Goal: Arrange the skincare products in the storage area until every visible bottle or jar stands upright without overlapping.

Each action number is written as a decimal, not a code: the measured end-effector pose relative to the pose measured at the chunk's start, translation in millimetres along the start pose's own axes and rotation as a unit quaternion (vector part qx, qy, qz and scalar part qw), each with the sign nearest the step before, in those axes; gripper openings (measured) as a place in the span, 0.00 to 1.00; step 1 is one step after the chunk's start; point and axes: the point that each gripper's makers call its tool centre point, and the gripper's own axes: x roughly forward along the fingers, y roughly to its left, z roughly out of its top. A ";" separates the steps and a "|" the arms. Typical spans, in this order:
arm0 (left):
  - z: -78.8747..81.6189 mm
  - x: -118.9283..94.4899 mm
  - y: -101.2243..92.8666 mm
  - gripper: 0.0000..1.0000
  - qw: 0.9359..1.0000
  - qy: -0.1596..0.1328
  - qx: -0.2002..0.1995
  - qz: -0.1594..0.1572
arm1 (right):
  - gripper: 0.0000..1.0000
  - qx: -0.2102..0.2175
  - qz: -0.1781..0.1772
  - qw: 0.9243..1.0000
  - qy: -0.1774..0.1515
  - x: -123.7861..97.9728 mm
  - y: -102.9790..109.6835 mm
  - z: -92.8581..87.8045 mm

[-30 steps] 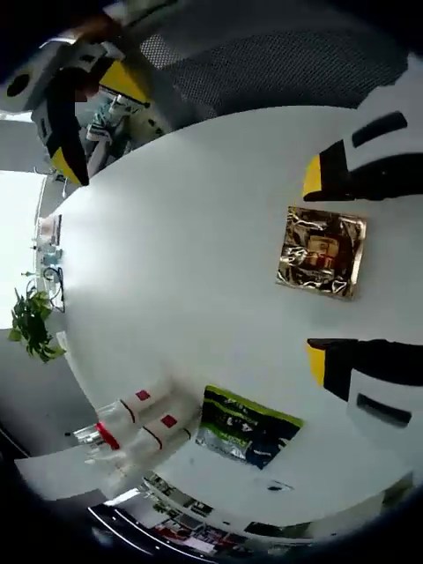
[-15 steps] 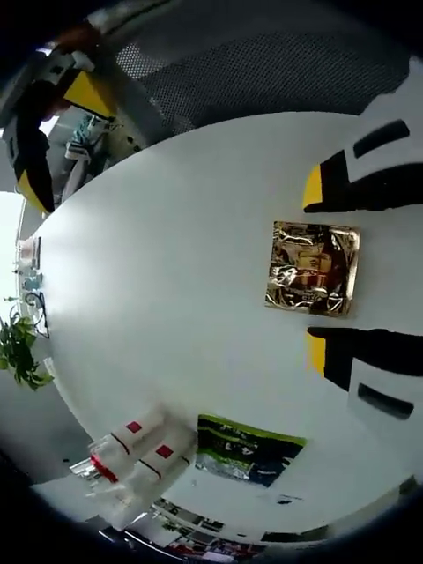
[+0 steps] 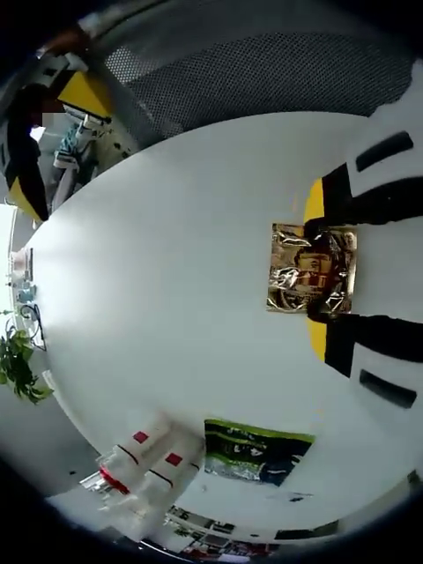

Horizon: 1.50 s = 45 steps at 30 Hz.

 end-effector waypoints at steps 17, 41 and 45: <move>13.6 -39.7 -5.4 0.40 0.996 -0.056 -0.053 0.052 | 0.46 0.028 0.027 0.999 -0.012 1.3 7.1 4.1; 39.7 -79.7 -71.2 0.40 0.986 -0.103 -0.033 0.129 | 0.22 0.236 0.219 0.947 -0.012 19.3 81.8 24.5; 45.6 -82.2 -81.0 0.40 0.985 -0.105 -0.019 0.138 | 0.20 0.221 0.225 0.949 0.003 19.2 87.0 18.3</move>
